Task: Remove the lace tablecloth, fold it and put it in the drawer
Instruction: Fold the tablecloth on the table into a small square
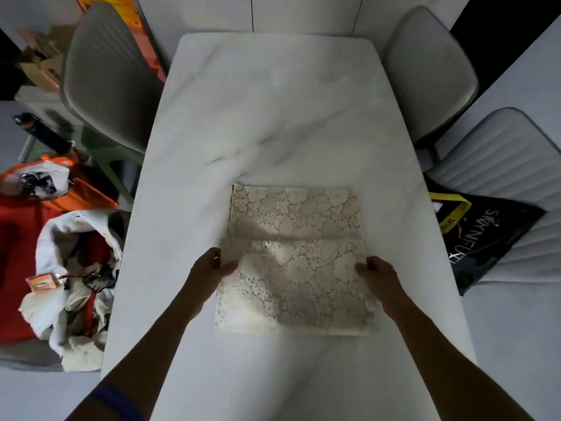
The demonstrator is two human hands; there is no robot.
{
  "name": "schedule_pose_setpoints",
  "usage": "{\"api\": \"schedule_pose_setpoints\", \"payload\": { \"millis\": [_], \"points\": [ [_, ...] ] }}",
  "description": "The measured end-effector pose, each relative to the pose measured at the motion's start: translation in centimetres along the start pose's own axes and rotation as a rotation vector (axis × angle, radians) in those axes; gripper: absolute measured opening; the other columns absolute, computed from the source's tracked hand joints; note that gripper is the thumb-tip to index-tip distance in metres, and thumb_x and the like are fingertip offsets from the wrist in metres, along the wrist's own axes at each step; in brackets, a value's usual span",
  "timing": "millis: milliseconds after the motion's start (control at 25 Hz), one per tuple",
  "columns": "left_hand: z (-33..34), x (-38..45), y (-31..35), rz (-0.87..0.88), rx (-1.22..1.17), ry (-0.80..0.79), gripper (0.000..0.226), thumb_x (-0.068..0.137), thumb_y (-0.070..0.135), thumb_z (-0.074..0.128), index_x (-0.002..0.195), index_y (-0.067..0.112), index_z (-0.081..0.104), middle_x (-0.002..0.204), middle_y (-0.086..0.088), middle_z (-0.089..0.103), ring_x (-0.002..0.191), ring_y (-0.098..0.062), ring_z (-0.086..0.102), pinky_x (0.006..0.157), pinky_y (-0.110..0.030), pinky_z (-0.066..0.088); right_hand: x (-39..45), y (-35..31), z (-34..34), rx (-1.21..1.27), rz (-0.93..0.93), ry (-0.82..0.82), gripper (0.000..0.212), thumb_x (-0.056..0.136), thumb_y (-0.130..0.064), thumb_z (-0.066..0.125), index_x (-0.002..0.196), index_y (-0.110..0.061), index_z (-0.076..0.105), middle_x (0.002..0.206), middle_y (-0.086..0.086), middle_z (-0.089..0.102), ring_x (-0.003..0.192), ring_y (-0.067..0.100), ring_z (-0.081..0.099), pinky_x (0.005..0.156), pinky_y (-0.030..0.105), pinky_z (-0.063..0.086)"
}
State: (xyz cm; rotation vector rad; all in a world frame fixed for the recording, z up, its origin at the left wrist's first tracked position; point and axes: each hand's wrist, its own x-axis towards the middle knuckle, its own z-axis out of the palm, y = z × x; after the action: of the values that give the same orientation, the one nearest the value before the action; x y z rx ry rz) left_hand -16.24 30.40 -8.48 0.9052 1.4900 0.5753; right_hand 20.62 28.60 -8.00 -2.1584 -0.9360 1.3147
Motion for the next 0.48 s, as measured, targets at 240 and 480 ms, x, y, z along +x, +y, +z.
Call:
{"api": "schedule_pose_setpoints", "payload": {
  "millis": [240,480],
  "points": [
    [-0.4,-0.4,-3.1,-0.133,0.262,0.023,0.022,0.079,0.034,0.077,0.074,0.016,0.065,0.060,0.008,0.064,0.057,-0.009,0.057,0.059,-0.028,0.049,0.7,1.5,0.8,-0.265,-0.135,0.126,0.023,0.099,-0.029,0.049,0.110,-0.010,0.051,0.096,0.007,0.059,0.089,0.028,0.057,0.077,0.036,0.046],
    [-0.1,-4.5,-6.3,-0.216,0.350,0.022,0.040,0.084,0.038,0.072,0.060,0.014,0.051,0.058,-0.001,0.053,0.054,-0.017,0.047,0.054,-0.027,0.039,-1.3,3.3,-0.7,0.011,0.206,-0.139,0.028,0.085,-0.035,0.071,0.106,-0.017,0.062,0.099,0.003,0.067,0.089,0.025,0.066,0.063,0.030,0.054]
  ]
}}
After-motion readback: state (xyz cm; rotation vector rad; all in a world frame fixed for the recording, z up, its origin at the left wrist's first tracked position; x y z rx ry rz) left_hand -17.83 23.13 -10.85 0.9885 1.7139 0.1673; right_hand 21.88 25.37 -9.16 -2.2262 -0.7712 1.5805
